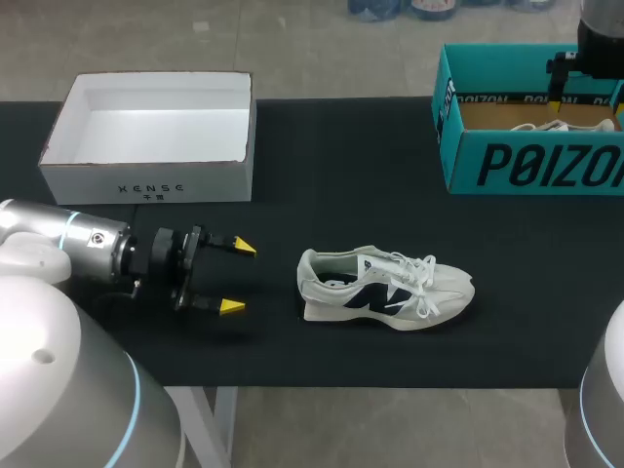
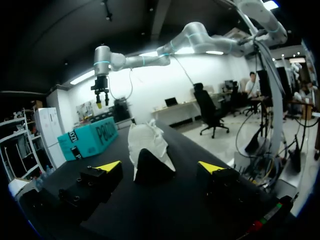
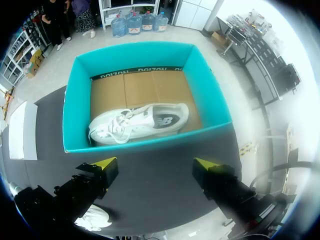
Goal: Take the shoe out of the shoebox, open the shoe tongue, remove and reinsert the insole, then place the shoe into the shoebox
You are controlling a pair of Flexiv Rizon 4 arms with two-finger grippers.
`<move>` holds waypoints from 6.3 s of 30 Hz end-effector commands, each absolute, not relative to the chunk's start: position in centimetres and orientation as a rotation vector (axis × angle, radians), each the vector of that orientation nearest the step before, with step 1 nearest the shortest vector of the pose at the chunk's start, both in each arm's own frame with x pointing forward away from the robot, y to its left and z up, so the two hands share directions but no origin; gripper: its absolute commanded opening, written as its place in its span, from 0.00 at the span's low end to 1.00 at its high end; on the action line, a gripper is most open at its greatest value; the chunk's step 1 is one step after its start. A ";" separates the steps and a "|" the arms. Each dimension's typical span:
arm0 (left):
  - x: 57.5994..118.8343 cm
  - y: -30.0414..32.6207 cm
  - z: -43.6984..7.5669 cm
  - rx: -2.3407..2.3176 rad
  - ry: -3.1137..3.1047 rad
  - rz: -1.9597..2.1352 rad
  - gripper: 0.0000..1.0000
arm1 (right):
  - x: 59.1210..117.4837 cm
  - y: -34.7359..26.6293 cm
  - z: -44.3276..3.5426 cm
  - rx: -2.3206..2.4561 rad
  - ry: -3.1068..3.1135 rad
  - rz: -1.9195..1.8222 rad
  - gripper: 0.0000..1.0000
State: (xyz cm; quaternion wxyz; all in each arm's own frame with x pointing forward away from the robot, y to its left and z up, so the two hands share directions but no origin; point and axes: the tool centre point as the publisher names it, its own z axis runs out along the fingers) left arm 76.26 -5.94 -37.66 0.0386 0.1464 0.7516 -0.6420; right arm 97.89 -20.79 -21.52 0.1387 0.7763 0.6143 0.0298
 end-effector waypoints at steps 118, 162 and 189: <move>77.6 -16.3 -43.6 0.243 2.407 -1.996 0.00 | 86.5 -8.8 -23.0 2.407 1.643 -0.201 1.00; 77.6 -16.3 -43.6 0.243 2.407 -1.996 0.00 | 74.5 7.8 -27.1 2.407 1.775 -0.428 1.00; 77.6 -16.3 -43.6 0.243 2.407 -1.996 0.00 | 73.4 13.8 -32.1 2.287 1.849 -0.180 1.00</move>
